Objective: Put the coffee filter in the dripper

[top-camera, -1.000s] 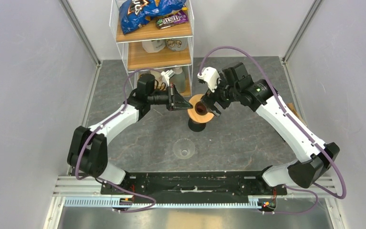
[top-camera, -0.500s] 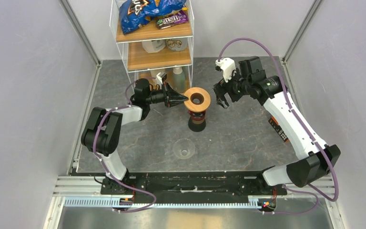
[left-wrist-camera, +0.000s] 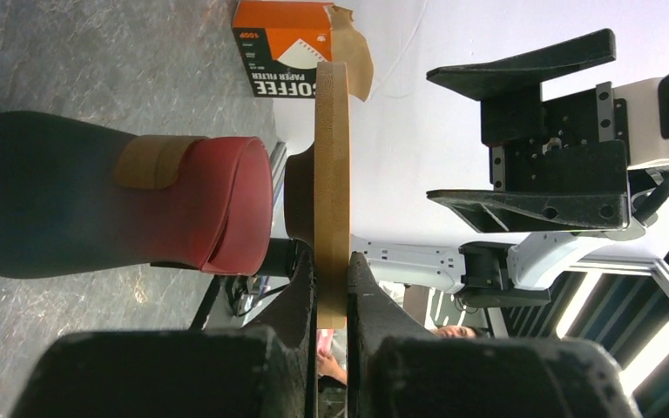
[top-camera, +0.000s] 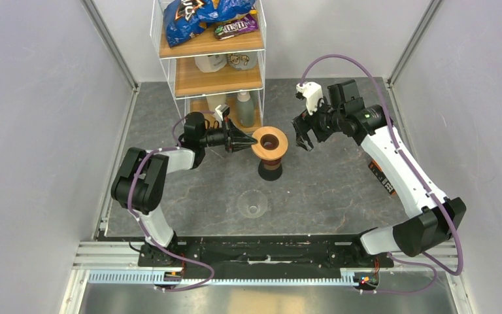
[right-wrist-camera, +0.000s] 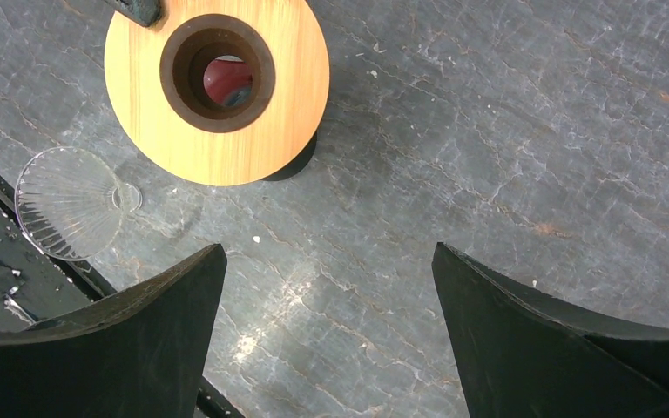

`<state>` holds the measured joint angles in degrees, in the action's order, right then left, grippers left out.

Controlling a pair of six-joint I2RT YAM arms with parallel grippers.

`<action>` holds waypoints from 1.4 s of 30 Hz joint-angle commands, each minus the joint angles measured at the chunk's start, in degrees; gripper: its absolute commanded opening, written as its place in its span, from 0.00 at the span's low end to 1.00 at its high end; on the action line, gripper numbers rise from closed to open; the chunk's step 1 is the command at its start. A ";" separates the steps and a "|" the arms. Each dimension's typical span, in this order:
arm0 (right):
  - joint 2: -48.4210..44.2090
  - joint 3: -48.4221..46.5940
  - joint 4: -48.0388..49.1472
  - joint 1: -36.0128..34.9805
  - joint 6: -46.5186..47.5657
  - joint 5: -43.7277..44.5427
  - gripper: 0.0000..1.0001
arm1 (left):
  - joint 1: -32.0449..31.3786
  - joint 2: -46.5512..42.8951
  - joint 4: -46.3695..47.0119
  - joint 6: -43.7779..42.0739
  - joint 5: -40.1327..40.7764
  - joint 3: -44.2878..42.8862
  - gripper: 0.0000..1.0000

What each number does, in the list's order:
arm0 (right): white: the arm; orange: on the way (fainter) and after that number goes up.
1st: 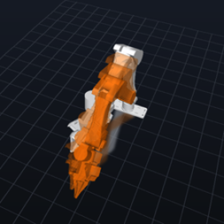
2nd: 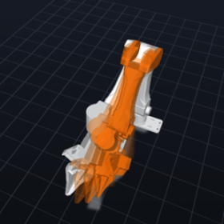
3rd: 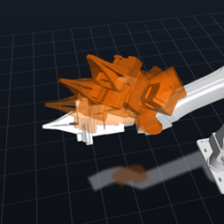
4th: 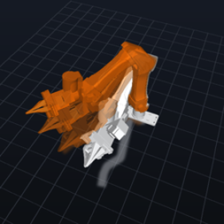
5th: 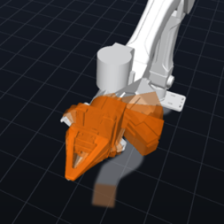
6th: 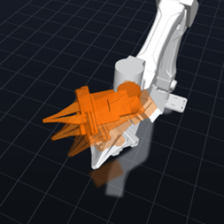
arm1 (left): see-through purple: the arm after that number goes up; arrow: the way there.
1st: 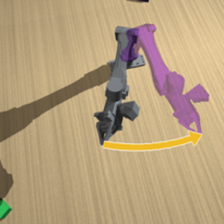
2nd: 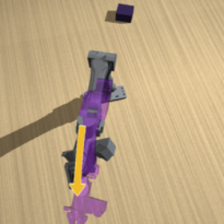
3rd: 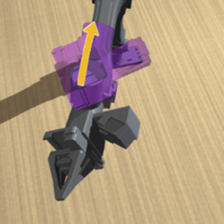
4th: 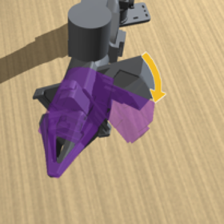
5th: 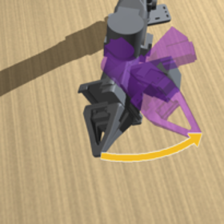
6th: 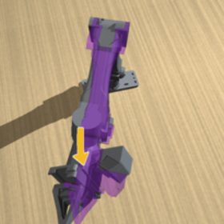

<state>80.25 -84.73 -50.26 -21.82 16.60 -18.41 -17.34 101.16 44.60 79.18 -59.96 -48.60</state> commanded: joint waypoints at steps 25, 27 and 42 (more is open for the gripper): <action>-1.52 1.59 1.31 0.32 -0.69 -1.54 0.97 | 0.29 2.07 -0.54 -4.08 -2.84 -0.63 0.02; -1.42 1.58 1.30 0.36 -0.71 -1.54 0.97 | 0.29 2.13 -1.16 -4.69 -2.80 -0.53 0.02; -1.32 1.64 0.87 0.36 -0.18 -1.59 0.97 | 0.58 2.82 -9.81 -10.02 -2.72 -2.55 0.13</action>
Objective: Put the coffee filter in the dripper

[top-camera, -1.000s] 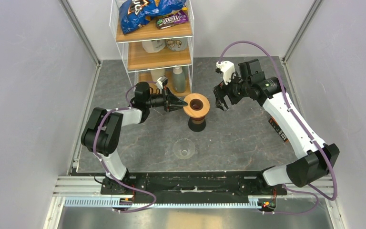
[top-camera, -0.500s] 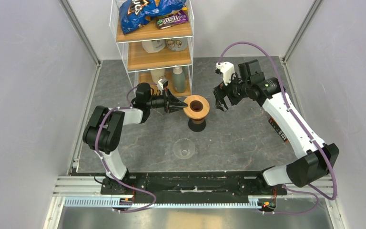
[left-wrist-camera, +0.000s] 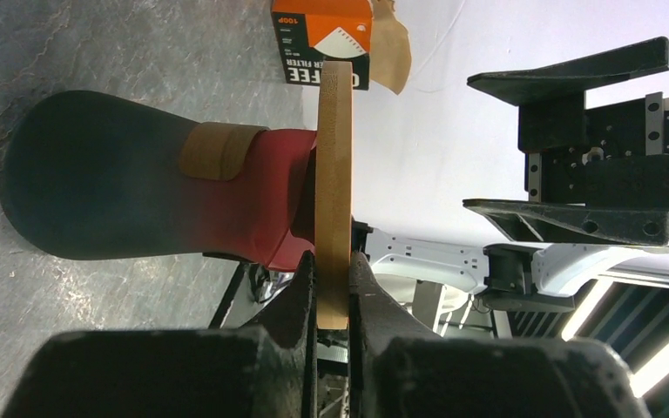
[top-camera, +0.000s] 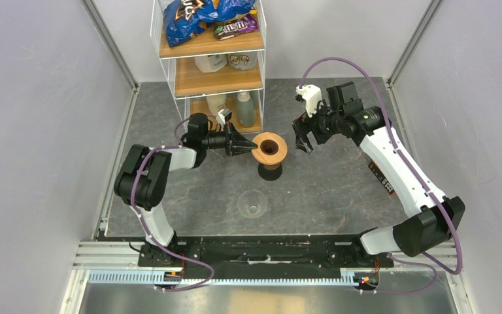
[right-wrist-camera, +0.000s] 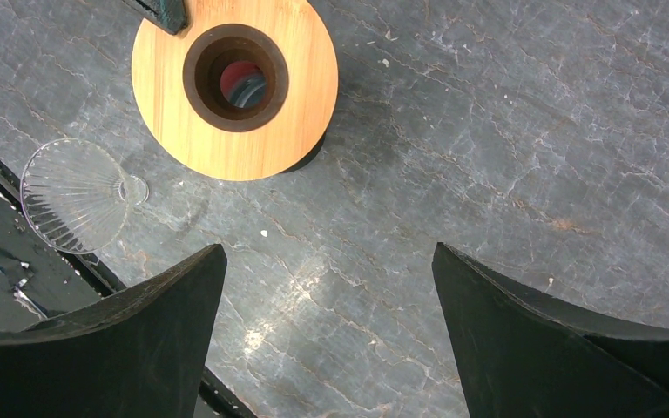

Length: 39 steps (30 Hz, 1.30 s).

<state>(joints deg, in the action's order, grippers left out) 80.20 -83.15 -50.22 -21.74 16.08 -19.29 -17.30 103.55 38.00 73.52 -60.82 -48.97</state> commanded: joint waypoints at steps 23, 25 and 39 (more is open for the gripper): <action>-1.71 -0.67 0.30 0.27 0.02 -0.84 0.97 | 2.41 -2.82 -16.62 -13.05 -0.59 -3.11 0.67; -1.96 -0.91 0.16 0.22 -0.29 -0.75 0.97 | 3.65 -4.25 -18.22 -14.50 -0.31 -2.69 0.80; -6.84 0.95 -1.28 0.30 -2.86 -2.52 0.97 | 12.75 -28.66 -76.19 -71.09 13.58 -11.55 0.63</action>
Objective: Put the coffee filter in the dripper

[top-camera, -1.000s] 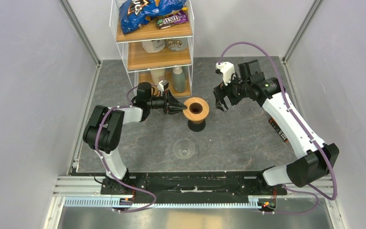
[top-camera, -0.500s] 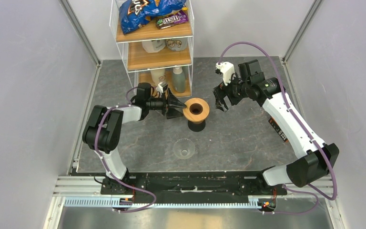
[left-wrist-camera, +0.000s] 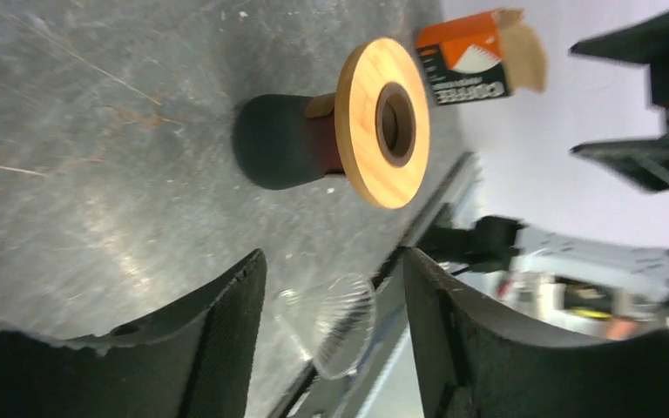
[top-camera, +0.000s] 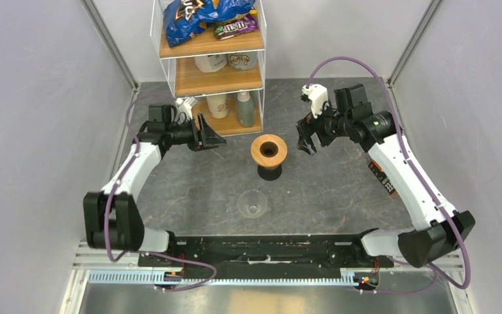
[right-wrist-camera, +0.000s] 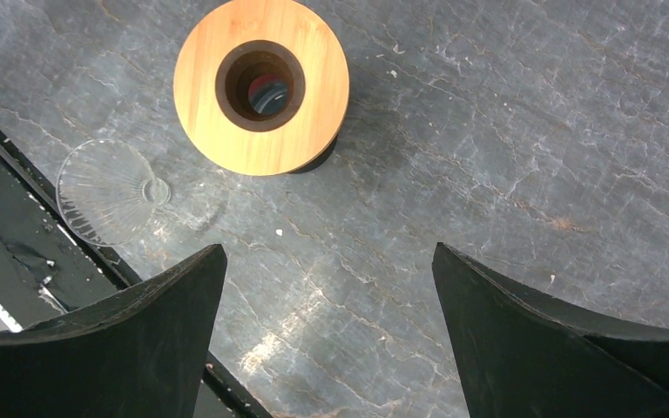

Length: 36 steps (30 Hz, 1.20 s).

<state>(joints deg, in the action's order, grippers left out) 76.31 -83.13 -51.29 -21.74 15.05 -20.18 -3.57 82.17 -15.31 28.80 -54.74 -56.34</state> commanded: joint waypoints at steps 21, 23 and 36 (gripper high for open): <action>-8.29 9.58 3.56 3.94 -2.83 3.75 0.99 | -37.50 -4.81 -26.75 -43.01 41.05 -1.08 0.58; -8.26 9.28 3.62 4.06 -3.08 3.71 0.99 | -38.29 -4.08 -26.04 -42.26 41.25 -0.63 0.58; -7.85 9.12 3.58 4.11 -3.62 2.51 0.99 | -40.65 -1.58 -24.76 -41.01 43.33 -1.79 0.57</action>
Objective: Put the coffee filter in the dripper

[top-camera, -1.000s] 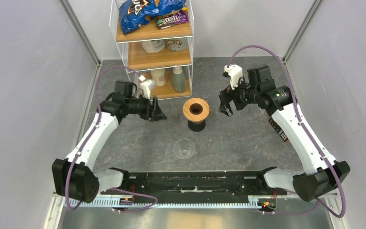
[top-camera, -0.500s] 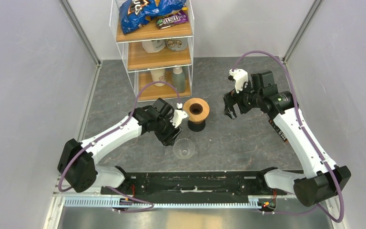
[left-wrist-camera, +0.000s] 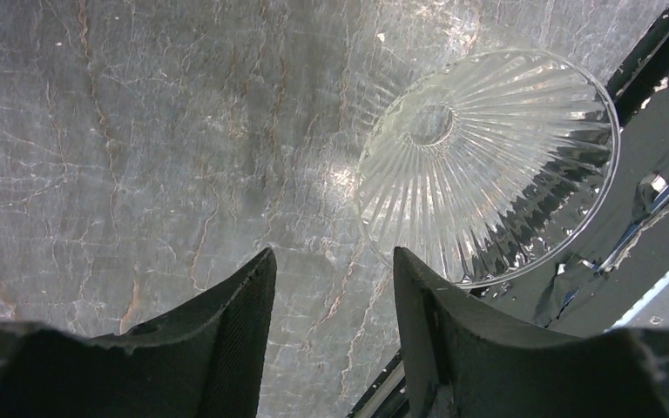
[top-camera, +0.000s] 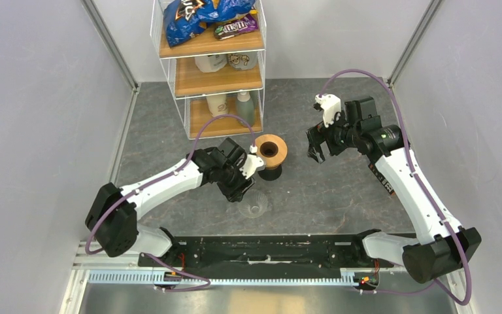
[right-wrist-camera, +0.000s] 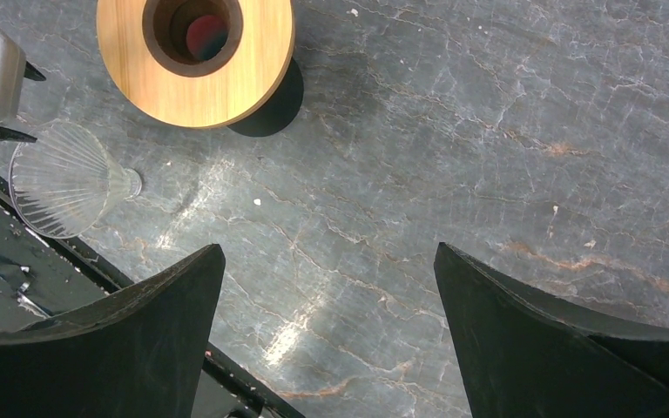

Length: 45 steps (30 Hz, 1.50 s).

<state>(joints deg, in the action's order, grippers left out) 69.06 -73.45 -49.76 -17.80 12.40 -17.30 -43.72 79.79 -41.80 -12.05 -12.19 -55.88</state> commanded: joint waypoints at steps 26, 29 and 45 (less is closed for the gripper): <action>-1.10 -0.75 2.43 0.49 -1.42 0.07 0.99 | -6.58 7.39 1.43 1.84 -0.56 -6.50 0.25; -1.12 -0.98 2.47 0.68 -1.24 0.20 0.99 | -6.99 7.66 -0.02 1.92 -0.80 -7.27 0.07; -1.81 -2.14 2.91 2.17 -2.74 0.91 0.99 | 1.32 11.96 -25.08 5.06 -12.60 -42.68 0.02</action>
<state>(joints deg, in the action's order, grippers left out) 68.99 -73.47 -48.49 -16.16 10.74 -16.97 -47.09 88.66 -59.07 -10.00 -17.78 -88.05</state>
